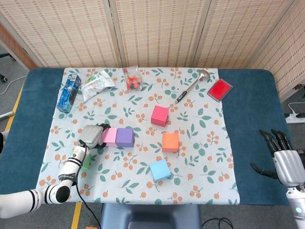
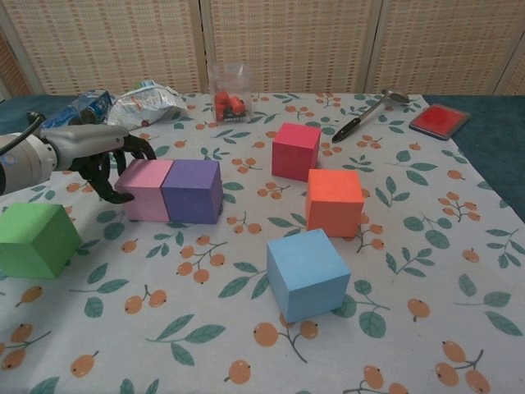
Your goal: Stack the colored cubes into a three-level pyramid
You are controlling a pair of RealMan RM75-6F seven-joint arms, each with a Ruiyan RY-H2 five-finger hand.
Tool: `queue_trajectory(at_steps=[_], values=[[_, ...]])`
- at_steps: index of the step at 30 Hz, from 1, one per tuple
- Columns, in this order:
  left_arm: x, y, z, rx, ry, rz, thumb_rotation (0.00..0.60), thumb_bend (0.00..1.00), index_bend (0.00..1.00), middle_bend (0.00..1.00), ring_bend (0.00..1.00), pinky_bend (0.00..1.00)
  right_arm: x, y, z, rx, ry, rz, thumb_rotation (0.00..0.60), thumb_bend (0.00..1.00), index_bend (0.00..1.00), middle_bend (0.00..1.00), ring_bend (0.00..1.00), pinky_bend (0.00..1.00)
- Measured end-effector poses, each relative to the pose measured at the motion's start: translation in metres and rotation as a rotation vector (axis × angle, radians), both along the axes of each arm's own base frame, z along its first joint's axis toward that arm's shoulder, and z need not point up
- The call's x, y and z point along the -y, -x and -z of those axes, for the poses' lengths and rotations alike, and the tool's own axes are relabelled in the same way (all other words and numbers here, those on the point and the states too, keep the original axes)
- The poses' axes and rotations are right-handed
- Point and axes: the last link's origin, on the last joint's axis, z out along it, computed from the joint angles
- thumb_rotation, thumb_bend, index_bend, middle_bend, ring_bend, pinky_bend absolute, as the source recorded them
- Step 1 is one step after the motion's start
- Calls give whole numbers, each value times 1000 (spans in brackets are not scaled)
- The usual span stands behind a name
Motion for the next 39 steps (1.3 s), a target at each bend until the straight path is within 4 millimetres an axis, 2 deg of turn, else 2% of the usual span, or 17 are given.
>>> queue_trajectory(at_steps=[10, 22, 34, 39], values=[[-1, -2, 3, -2, 3, -1, 600, 348, 287, 353, 363, 422, 0, 2, 0, 1, -1, 4, 493, 50, 0, 130, 35, 53], [0, -1, 5, -8, 13, -6, 600, 345, 196, 289, 342, 425, 1, 3, 0, 5, -1, 7, 492, 51, 0, 130, 35, 41], [3, -1, 4, -10, 31, -12, 600, 354, 76, 188, 186, 405, 0, 3, -1, 9, -1, 9, 494, 52, 0, 130, 24, 0], [3, -1, 4, -13, 34, -13, 600, 355, 64, 147, 113, 388, -1, 4, -1, 13, -2, 8, 492, 53, 0, 130, 23, 0]])
